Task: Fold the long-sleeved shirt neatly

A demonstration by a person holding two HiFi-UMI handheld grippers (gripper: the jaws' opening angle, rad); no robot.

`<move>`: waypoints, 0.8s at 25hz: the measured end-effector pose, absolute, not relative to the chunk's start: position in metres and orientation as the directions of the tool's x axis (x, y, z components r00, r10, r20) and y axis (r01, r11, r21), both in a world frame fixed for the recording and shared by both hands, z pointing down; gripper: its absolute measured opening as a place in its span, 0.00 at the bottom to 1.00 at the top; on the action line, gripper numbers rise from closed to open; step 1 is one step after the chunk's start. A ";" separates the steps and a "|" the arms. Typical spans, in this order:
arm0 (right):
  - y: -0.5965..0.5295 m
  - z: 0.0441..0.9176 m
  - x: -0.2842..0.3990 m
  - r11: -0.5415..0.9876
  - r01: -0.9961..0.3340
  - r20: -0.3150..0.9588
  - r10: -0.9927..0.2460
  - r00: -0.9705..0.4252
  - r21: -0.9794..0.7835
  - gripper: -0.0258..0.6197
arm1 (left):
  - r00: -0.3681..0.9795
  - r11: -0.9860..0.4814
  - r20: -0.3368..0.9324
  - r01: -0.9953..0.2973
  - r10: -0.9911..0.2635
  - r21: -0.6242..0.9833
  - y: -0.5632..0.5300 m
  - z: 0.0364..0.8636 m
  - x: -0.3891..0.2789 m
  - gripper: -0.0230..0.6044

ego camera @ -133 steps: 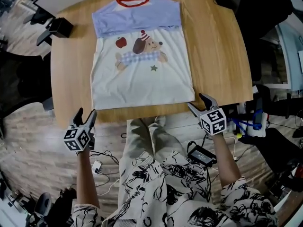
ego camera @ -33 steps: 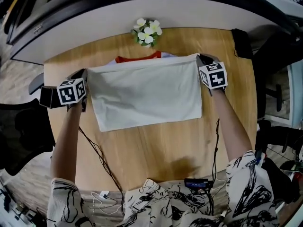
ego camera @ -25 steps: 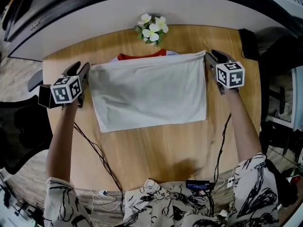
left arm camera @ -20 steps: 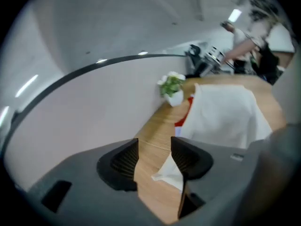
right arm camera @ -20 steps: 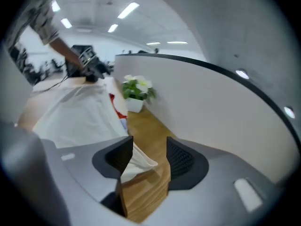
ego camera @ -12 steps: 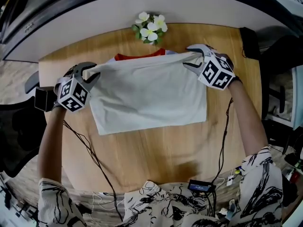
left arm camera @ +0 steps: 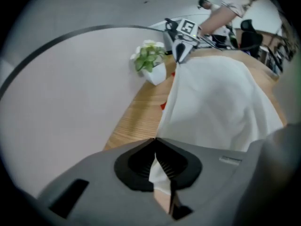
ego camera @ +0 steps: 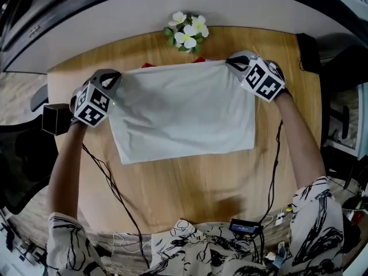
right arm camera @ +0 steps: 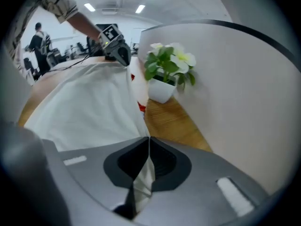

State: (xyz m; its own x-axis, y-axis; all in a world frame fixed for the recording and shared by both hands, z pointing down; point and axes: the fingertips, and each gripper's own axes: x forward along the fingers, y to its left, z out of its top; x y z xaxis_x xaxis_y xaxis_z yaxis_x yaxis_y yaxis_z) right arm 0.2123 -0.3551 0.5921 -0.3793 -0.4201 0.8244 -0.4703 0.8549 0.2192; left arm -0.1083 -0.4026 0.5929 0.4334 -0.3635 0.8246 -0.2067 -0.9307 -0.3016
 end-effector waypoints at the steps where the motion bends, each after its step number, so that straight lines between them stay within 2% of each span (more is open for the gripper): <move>1: -0.360 0.593 0.214 0.826 -0.531 0.814 -0.433 -0.387 0.187 0.08 | 0.423 -0.924 0.828 -0.267 -0.367 -0.274 -0.409 0.593 -0.110 0.06; 4: -0.372 0.599 0.224 0.736 -0.663 0.804 -0.474 -0.360 0.137 0.19 | 0.372 -0.887 0.836 -0.384 -0.403 -0.257 -0.425 0.599 -0.114 0.11; 6: -0.377 0.602 0.234 0.680 -0.717 0.796 -0.515 -0.318 0.153 0.23 | 0.355 -0.839 0.806 -0.459 -0.474 -0.291 -0.438 0.597 -0.117 0.21; 8: -0.381 0.597 0.244 0.609 -0.774 0.767 -0.577 -0.280 0.176 0.29 | 0.330 -0.771 0.760 -0.543 -0.560 -0.332 -0.449 0.589 -0.126 0.24; 10: -0.381 0.581 0.256 0.531 -0.822 0.714 -0.656 -0.245 0.206 0.29 | 0.325 -0.695 0.694 -0.629 -0.642 -0.349 -0.451 0.571 -0.139 0.27; 13: -0.365 0.545 0.265 0.448 -0.882 0.623 -0.735 -0.267 0.150 0.30 | 0.402 -0.637 0.603 -0.733 -0.688 -0.238 -0.427 0.535 -0.154 0.29; 17: -0.315 0.493 0.263 0.423 -0.905 0.518 -0.783 -0.344 0.039 0.33 | 0.528 -0.660 0.531 -0.747 -0.663 -0.080 -0.357 0.495 -0.164 0.29; 20: -0.266 0.475 0.259 0.414 -0.909 0.481 -0.787 -0.386 -0.054 0.34 | 0.573 -0.705 0.547 -0.707 -0.610 -0.045 -0.294 0.491 -0.172 0.30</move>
